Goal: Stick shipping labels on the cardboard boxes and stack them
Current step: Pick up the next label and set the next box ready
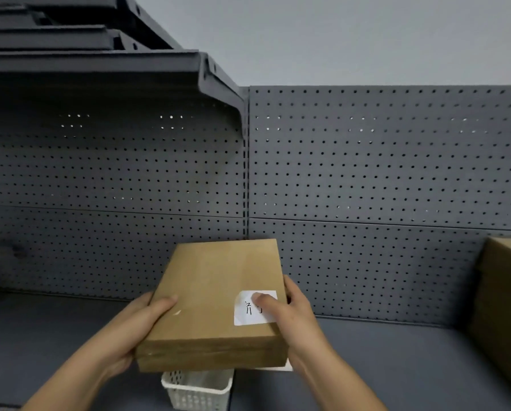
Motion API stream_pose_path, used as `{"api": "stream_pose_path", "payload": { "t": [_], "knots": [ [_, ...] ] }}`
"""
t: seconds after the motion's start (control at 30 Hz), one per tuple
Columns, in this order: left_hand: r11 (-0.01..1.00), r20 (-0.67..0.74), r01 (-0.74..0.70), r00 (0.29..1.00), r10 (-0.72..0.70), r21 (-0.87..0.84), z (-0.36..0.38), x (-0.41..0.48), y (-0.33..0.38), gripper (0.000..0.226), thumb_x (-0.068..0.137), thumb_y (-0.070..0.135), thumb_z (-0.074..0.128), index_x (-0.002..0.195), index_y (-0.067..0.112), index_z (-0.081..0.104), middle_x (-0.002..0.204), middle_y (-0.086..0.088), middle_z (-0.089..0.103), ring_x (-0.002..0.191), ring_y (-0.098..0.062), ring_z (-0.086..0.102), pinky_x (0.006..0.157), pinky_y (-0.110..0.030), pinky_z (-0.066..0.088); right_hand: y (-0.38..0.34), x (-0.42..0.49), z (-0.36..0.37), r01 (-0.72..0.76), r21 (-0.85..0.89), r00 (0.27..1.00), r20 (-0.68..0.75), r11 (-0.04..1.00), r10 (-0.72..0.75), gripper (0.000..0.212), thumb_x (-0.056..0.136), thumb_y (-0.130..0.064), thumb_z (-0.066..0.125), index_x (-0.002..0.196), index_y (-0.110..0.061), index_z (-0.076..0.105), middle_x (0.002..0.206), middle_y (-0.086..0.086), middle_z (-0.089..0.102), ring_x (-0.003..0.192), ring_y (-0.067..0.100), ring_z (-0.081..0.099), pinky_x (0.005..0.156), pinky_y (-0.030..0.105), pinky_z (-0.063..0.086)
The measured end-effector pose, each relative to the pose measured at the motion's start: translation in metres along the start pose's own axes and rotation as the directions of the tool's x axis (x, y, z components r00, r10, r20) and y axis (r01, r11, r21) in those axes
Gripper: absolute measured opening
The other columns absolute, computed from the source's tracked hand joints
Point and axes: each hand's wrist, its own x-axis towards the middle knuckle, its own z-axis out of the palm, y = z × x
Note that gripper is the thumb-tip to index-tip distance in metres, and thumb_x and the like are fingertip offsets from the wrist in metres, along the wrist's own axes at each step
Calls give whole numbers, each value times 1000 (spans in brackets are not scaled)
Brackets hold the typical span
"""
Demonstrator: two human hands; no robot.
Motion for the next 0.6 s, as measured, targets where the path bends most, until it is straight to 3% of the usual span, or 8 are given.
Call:
{"api": "stream_pose_path", "payload": {
  "t": [0.17, 0.27, 0.37, 0.5, 0.6],
  "knots": [
    [998, 66, 47, 997, -44, -35, 62, 6, -9, 36, 97, 37, 69, 127, 18, 62, 110, -12, 78, 101, -33, 75, 78, -39, 60, -11, -10, -60, -21, -53, 998, -68, 998, 18, 29, 89, -4, 67, 112, -21, 70, 98, 2, 80, 82, 19, 75, 67, 29, 57],
    [998, 82, 55, 995, -51, -42, 99, 5, -15, 25, 99, 35, 66, 120, 22, 63, 106, -8, 79, 96, -29, 76, 72, -34, 59, -15, -16, -96, -38, -81, 995, -100, 996, 30, 27, 88, -3, 66, 109, -19, 71, 95, 3, 80, 75, 17, 74, 62, 28, 56],
    [997, 129, 59, 990, -52, -46, 133, 3, -24, 25, 100, 34, 65, 121, 21, 65, 102, -3, 82, 94, -25, 79, 82, -36, 59, -17, -23, -131, -43, -87, 992, -123, 995, 32, 28, 87, -3, 67, 110, -20, 72, 97, 5, 80, 80, 22, 75, 66, 32, 57],
    [998, 171, 50, 984, -44, -35, 174, 7, -33, 47, 96, 44, 69, 137, 24, 57, 117, -1, 78, 107, -24, 75, 103, -43, 55, -15, -33, -177, -51, -102, 987, -155, 993, 35, 29, 87, -5, 68, 110, -22, 73, 101, 5, 80, 86, 24, 76, 71, 33, 58],
    [997, 202, 74, 977, -67, -28, 202, 9, -39, 74, 87, 55, 75, 148, 25, 47, 128, 1, 71, 114, -23, 71, 105, -42, 53, -14, -39, -206, -57, -107, 985, -167, 993, 39, 28, 87, -5, 68, 106, -24, 75, 103, 8, 79, 92, 30, 75, 76, 36, 57]
  ]
}}
